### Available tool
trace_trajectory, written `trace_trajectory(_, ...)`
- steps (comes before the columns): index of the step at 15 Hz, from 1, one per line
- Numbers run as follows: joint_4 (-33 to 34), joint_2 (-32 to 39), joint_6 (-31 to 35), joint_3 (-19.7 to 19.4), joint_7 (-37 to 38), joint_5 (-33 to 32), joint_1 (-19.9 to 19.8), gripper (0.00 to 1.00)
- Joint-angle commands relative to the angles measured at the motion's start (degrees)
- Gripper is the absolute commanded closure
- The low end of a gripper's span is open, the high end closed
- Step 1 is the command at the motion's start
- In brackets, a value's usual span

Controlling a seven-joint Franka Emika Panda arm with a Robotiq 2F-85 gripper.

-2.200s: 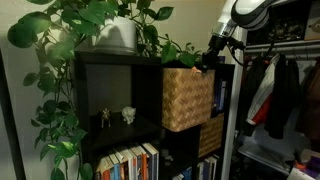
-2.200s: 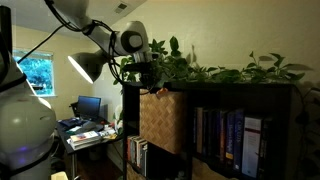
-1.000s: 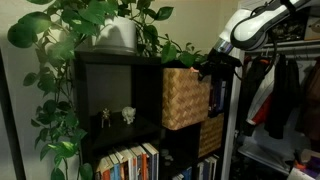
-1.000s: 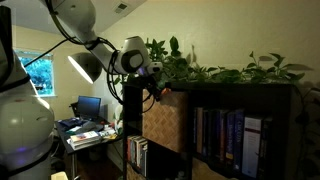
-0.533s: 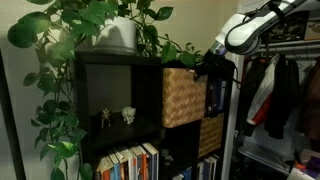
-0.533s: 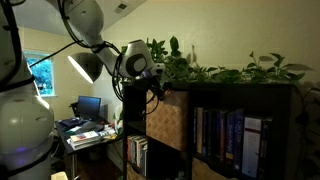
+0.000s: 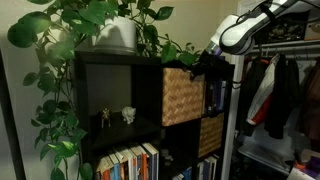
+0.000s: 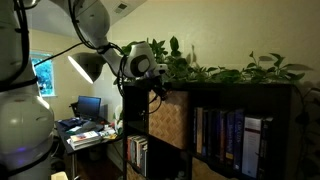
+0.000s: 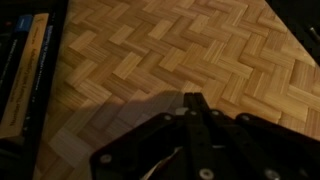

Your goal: Slide open the basket, put the socks inside it, and then slide it back into the shelf

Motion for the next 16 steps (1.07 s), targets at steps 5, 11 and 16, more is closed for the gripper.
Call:
trace_trajectory(5, 3.67, -4.02, -23.14, -1.08, -7.38, 3.32, 2.64, 0.39)
trace_trajectory(11, 9.68, -6.27, -43.24, -0.21, -11.06, 1.77, 2.7, 0.02)
trace_trajectory(16, 11.01, -5.47, -44.23, 0.09, -11.26, 1.37, 2.63, 0.0)
